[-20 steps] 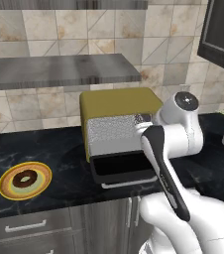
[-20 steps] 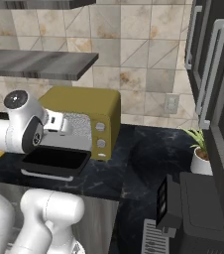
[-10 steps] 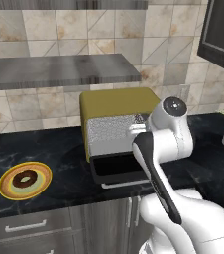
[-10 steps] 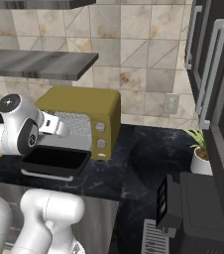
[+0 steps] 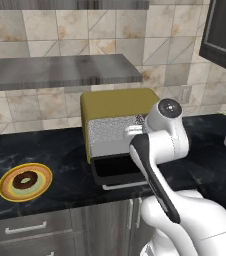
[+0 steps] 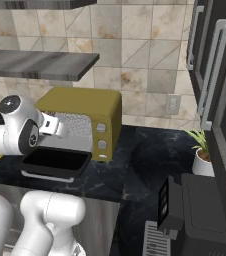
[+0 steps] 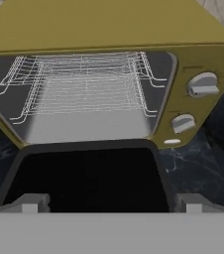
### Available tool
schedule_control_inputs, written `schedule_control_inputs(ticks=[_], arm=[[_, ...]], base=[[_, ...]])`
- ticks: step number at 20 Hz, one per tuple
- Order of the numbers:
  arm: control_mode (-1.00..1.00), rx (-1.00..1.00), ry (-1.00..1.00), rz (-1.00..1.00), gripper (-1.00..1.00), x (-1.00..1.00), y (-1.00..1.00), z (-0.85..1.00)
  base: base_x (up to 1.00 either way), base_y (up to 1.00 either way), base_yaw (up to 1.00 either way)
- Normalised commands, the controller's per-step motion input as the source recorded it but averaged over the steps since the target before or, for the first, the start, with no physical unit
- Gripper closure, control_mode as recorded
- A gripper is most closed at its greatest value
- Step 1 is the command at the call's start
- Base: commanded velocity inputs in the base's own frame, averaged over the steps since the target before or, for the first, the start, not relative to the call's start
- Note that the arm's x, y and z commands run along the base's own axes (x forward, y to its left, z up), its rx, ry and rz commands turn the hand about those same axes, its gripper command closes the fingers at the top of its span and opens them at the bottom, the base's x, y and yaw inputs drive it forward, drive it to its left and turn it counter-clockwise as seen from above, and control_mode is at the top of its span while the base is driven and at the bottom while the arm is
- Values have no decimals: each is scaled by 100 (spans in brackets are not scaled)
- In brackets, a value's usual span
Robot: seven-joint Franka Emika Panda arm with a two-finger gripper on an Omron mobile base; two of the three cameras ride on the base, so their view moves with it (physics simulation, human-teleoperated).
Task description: Pick up the bagel from the plate, place it on the toaster oven rack, close the door, and set the timer.
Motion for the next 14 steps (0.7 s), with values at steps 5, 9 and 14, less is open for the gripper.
schedule_control_inputs(ticks=[5,9,14], arm=[[-100,0,0,5,-100,21,25,-35],[-100,0,0,7,-100,22,25,-32],[-100,0,0,3,-100,26,7,-11]], base=[[0,0,0],[0,0,0],[0,0,0]])
